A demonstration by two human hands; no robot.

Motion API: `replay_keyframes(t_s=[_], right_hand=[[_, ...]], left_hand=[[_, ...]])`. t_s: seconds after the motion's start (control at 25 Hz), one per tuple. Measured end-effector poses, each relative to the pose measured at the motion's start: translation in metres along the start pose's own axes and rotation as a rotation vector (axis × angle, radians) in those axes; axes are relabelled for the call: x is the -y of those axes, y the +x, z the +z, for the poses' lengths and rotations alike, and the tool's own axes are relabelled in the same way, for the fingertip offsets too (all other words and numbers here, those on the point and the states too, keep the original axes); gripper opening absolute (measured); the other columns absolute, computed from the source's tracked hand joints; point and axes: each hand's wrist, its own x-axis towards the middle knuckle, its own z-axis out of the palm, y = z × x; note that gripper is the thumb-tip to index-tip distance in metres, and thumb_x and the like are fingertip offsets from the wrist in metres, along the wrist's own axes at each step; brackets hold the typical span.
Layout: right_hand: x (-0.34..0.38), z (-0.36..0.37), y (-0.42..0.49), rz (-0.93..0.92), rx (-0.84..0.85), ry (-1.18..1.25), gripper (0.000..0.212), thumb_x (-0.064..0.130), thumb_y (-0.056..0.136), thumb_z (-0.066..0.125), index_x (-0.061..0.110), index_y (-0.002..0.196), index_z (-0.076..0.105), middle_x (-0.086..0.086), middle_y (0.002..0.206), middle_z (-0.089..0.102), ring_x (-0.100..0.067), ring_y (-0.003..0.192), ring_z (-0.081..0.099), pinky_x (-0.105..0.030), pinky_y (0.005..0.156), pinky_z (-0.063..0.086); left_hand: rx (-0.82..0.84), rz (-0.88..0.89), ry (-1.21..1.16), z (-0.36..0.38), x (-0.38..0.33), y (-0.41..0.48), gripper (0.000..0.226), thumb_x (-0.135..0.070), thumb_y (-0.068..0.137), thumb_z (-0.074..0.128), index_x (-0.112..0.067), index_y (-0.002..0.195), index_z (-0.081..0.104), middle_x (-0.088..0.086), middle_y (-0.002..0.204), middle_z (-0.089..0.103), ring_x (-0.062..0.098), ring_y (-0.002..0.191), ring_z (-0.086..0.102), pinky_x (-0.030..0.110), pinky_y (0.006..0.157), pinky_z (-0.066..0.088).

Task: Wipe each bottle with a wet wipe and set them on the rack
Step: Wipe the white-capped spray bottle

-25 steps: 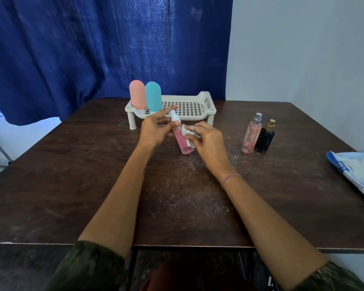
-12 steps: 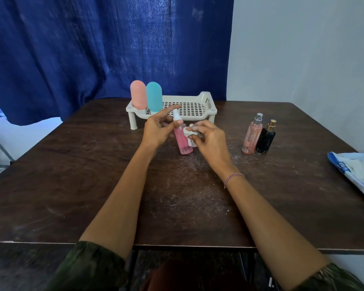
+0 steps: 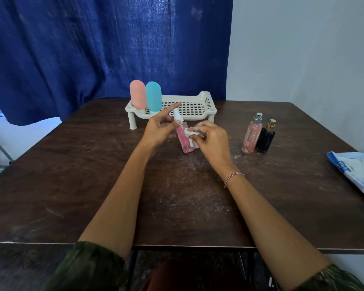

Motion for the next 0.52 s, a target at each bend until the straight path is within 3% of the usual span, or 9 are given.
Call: replay_keyframes(t_s=[0.08,0.24,0.4,0.52], right_hand=[[0.002,0.0017,0.0002,0.018,-0.021,0.047,0.024,0.007,0.08,0.07,0.004,0.103,0.07,-0.004,0.103,0.066,-0.014,0.093,0.061,-0.025,0.086,0.052],[0.0032,0.0036,-0.0001,-0.018,-0.03,0.076,0.025,0.006,0.079,0.07,0.005,0.104,0.069,-0.003,0.105,0.064,-0.011,0.101,0.057,-0.017,0.088,0.046],[0.0049,0.0063,-0.0031,-0.1,0.1,0.016,0.024,0.009,0.076,0.074,0.007,0.1,0.072,-0.003,0.095,0.064,-0.005,0.084,0.054,-0.016,0.078,0.047],[0.0043,0.0058,-0.003,-0.078,0.1,-0.016,0.025,0.011,0.075,0.074,0.007,0.099,0.072,-0.002,0.093,0.065,-0.009,0.081,0.058,-0.02,0.076,0.049]], left_hand=[[0.032,0.008,0.011,0.0008,-0.0007,-0.0005,0.049,-0.005,0.09,0.06,-0.028,0.132,0.054,0.016,0.102,0.062,0.019,0.098,0.066,0.025,0.073,0.058],[0.039,0.059,0.039,0.0041,-0.002,-0.0009,0.049,-0.004,0.089,0.061,-0.028,0.132,0.054,-0.003,0.111,0.064,0.017,0.101,0.064,0.019,0.074,0.055],[-0.019,0.051,0.03,0.0023,0.0008,-0.0006,0.048,-0.005,0.087,0.065,-0.026,0.129,0.056,0.012,0.105,0.067,0.02,0.095,0.067,0.023,0.076,0.057],[-0.062,0.05,0.061,0.0018,0.0018,0.0002,0.047,-0.007,0.086,0.066,-0.028,0.127,0.057,0.011,0.1,0.067,0.017,0.089,0.067,0.018,0.073,0.055]])
